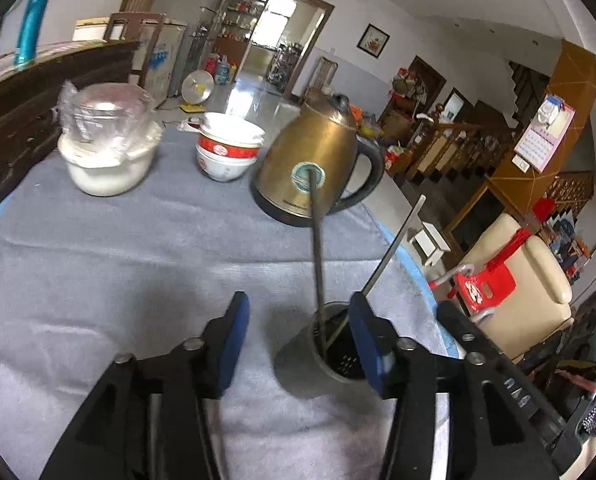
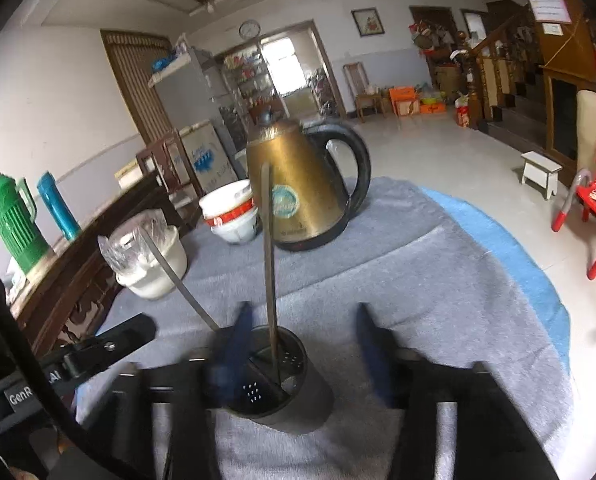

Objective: Organize utensils
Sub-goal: 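Lower both chopsticks into the grey cup and open both tools, then grasp another chopstick with the right tool while the left tool grasps one too, then lift both chopsticks upright and carry them above the grey cup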

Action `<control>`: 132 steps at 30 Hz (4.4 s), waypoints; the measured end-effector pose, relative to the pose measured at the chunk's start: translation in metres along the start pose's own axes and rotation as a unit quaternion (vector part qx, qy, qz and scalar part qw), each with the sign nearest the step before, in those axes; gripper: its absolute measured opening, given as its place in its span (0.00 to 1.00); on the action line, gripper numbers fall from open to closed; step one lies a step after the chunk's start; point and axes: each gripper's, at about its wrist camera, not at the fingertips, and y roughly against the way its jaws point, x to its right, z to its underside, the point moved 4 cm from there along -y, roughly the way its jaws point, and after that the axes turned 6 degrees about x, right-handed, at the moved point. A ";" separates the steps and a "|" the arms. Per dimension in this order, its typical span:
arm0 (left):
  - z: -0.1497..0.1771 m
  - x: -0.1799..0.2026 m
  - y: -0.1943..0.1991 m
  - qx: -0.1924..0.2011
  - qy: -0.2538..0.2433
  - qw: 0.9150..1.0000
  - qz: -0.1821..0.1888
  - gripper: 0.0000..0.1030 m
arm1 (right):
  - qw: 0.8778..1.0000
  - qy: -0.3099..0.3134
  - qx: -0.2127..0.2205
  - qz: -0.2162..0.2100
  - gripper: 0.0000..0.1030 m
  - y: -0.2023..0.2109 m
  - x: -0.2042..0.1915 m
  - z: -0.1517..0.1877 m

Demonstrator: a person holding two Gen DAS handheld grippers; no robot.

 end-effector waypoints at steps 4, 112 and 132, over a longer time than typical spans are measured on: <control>0.013 -0.032 0.029 0.012 0.000 0.999 -0.033 0.66 | 1.000 -0.018 0.012 -0.005 0.61 0.029 0.007 0.009; 0.085 -0.115 -0.080 -0.390 -0.014 0.911 -0.135 0.10 | 0.909 0.110 -0.394 -0.086 0.08 -0.029 -0.029 0.167; 0.102 -0.127 -0.088 -0.460 -0.048 0.880 -0.109 0.07 | 0.846 0.198 -0.492 -0.056 0.08 -0.067 -0.066 0.171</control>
